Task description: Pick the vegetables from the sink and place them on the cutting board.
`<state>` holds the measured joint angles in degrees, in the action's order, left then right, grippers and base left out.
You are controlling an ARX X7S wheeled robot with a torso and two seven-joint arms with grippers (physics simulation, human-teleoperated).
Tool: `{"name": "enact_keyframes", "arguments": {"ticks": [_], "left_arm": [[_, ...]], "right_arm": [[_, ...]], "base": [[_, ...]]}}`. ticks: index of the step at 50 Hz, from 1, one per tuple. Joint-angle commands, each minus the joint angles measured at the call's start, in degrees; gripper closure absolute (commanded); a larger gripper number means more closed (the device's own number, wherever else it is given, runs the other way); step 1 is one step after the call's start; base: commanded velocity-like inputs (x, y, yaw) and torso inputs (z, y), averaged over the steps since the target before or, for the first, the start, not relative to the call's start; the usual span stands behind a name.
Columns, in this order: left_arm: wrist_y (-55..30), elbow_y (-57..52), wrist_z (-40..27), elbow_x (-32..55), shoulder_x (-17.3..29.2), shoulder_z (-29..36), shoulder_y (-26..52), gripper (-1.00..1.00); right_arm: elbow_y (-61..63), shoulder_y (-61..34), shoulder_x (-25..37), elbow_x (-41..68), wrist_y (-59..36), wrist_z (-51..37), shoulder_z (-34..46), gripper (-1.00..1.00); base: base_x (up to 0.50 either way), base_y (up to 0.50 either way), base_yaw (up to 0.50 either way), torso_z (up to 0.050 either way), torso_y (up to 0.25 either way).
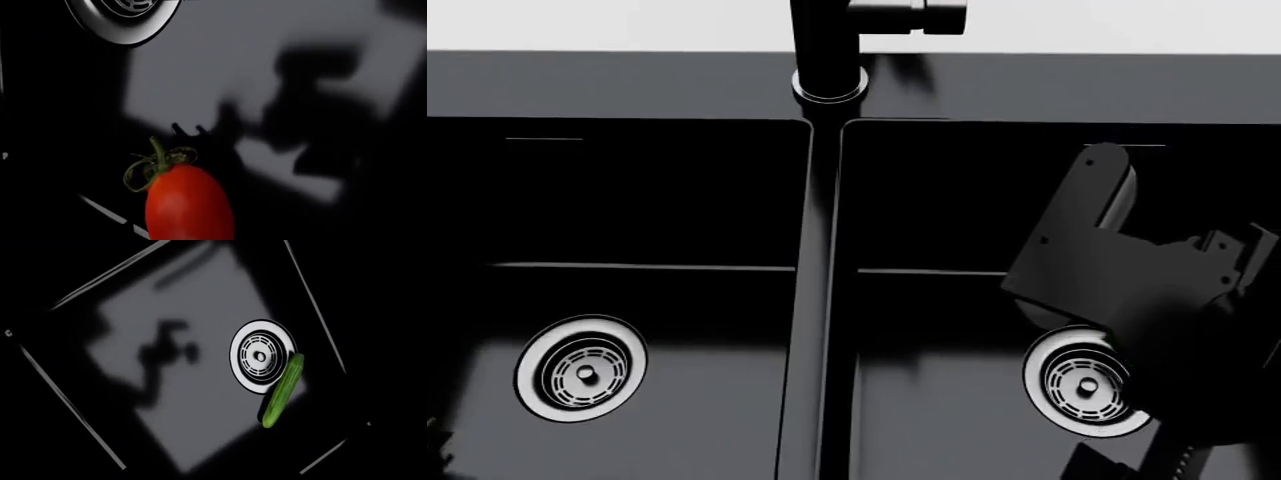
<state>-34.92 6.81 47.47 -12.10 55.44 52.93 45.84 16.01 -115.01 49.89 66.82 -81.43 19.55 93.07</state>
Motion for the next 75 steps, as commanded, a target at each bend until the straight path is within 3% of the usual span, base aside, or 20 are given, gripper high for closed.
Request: {"name": "enact_keyframes", "arguments": {"ticks": [1, 39, 40, 53, 59, 62, 67, 75], "left_arm": [[1.26, 3.93, -1.24, -1.56, -1.12, 1.36, -0.11, -1.0], [7.62, 19.71, -5.21, -4.7, -9.93, 4.52, 3.33, -1.0], [7.82, 20.14, -5.81, -4.64, -10.19, 4.31, 3.37, 1.0], [7.45, 19.4, -4.1, -3.6, -10.11, 4.51, 2.53, 1.0], [11.7, 19.26, -13.28, -2.4, -11.44, -0.58, 4.53, 1.0], [15.82, 12.36, -16.62, 0.99, -9.91, -4.92, 4.12, 1.0], [13.99, 0.05, -17.12, 6.26, -7.25, -10.43, 3.32, 1.0], [12.88, -7.17, -16.66, 8.68, -4.21, -12.29, 1.14, 1.0]], "right_arm": [[-0.46, 0.4, -0.38, 0.41, 0.35, -0.53, 0.0, -1.0], [0.16, 1.72, 0.62, 2.32, 0.85, -2.92, 0.22, -1.0], [0.15, 1.74, 0.61, 2.21, 0.93, -2.87, 0.3, -1.0], [-0.26, 2.19, 0.2, 1.77, 1.87, -2.78, 0.74, -1.0], [-0.33, 1.53, 0.11, 1.43, 1.73, -3.15, 0.68, -1.0], [-0.89, 1.53, -0.47, 1.06, 1.48, -4.45, 0.54, -1.0], [-3.09, 1.79, -1.49, 0.57, 1.27, -6.03, 0.29, -1.0], [-7.67, 3.46, -2.23, -0.2, 2.67, -9.25, -1.0, -1.0]], "base": [[0.0, 0.0, 0.0, 0.0, 0.0], [0.0, 0.0, 0.0, 0.0, 0.0], [0.0, 0.0, 0.0, 0.0, 0.0], [0.0, 0.0, 0.0, 0.0, -0.001], [0.0, 0.0, 0.0, 0.0, -0.005], [0.0, 0.0, 0.0, 0.0, 0.0], [0.0, 0.0, 0.0, 0.0, 0.0], [0.0, 0.0, 0.0, 0.0, 0.0]]}}
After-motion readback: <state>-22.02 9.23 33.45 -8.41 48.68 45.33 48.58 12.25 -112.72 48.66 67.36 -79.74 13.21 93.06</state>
